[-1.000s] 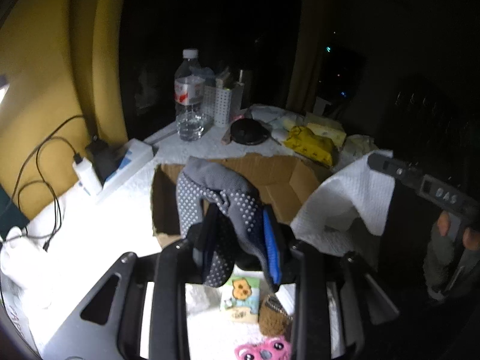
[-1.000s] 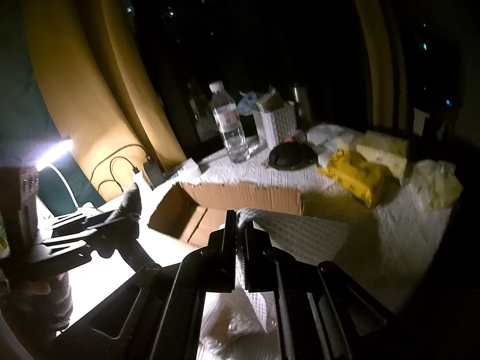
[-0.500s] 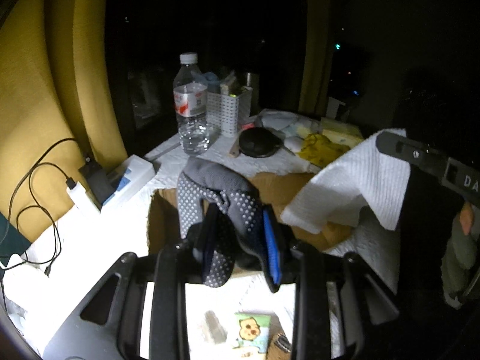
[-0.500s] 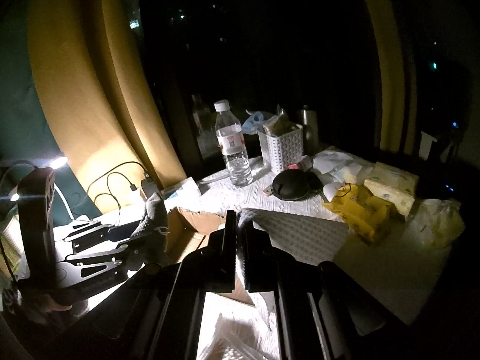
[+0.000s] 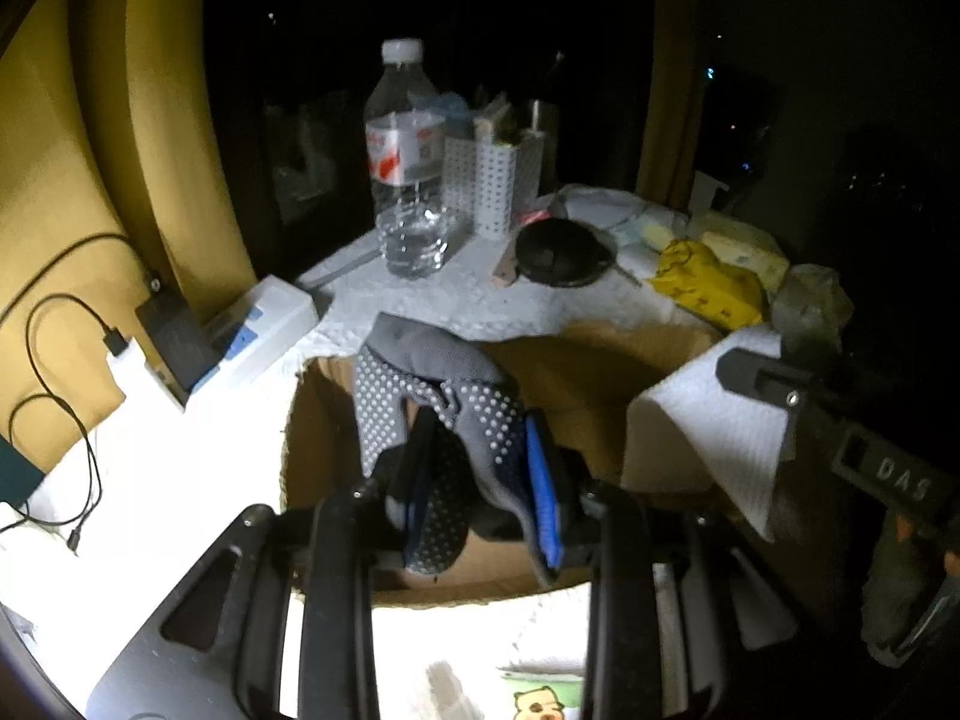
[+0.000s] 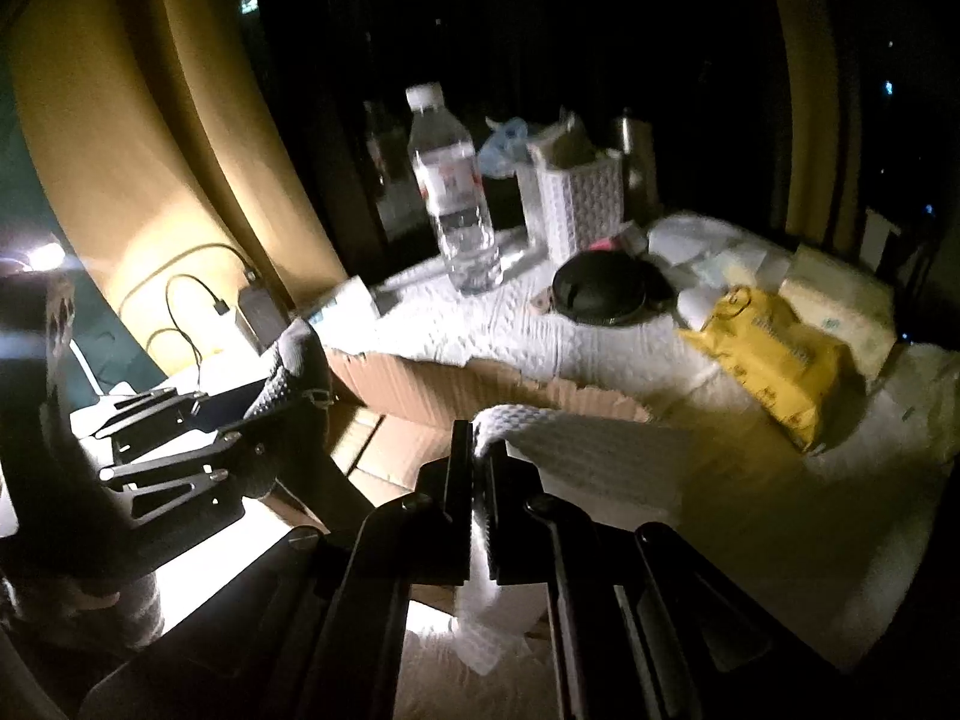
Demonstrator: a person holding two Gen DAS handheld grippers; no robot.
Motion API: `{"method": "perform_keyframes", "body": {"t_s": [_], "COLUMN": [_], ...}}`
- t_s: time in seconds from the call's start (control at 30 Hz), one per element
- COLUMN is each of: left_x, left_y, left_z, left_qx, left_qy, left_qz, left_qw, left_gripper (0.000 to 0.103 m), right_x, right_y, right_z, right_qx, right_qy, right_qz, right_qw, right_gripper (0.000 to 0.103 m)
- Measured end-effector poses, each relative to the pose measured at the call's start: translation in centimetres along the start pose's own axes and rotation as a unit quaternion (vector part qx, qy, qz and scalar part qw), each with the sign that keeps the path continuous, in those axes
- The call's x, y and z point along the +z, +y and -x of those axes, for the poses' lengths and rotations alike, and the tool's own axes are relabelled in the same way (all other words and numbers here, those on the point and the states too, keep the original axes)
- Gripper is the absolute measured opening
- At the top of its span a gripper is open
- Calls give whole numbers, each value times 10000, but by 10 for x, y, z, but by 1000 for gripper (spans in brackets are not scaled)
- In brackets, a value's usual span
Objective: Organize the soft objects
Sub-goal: 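Lower the glove into the box and open the left gripper while the right gripper releases the towel there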
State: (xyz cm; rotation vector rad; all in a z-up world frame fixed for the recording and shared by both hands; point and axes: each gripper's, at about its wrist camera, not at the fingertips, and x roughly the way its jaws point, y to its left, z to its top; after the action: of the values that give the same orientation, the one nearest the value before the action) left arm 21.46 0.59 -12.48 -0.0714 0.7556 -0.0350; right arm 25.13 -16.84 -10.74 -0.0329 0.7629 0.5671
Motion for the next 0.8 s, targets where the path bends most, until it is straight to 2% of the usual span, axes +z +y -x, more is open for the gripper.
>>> {"method": "perform_keyframes", "body": {"t_s": [0.33,0.5,0.57,0.63,0.67,0.77,0.8], "left_x": [-10,-13,-12,-12,-12,-13,-12], "left_y": [7,6,5,4,3,1,1], "left_z": [-32,-33,-30,-28,-26,-18,-15], "left_qx": [-6,91,113,130,131,48,28], "left_qy": [360,466,471,479,482,428,396], "left_qz": [86,59,34,0,-18,6,34], "left_qw": [9993,9989,9988,9988,9988,9991,9992], "left_gripper": [32,35,35,36,38,60,61], "right_x": [-19,-27,-27,-26,-26,-25,-25], "right_y": [-1,0,2,4,5,10,11], "right_z": [-41,-45,-41,-37,-34,-24,-20], "right_qx": [106,98,60,23,42,90,72], "right_qy": [542,665,658,634,622,615,593], "right_qz": [-111,-127,-111,-93,-80,2,26], "right_qw": [9984,9977,9978,9979,9980,9981,9982], "right_gripper": [4,4,11,38,41,44,45]}}
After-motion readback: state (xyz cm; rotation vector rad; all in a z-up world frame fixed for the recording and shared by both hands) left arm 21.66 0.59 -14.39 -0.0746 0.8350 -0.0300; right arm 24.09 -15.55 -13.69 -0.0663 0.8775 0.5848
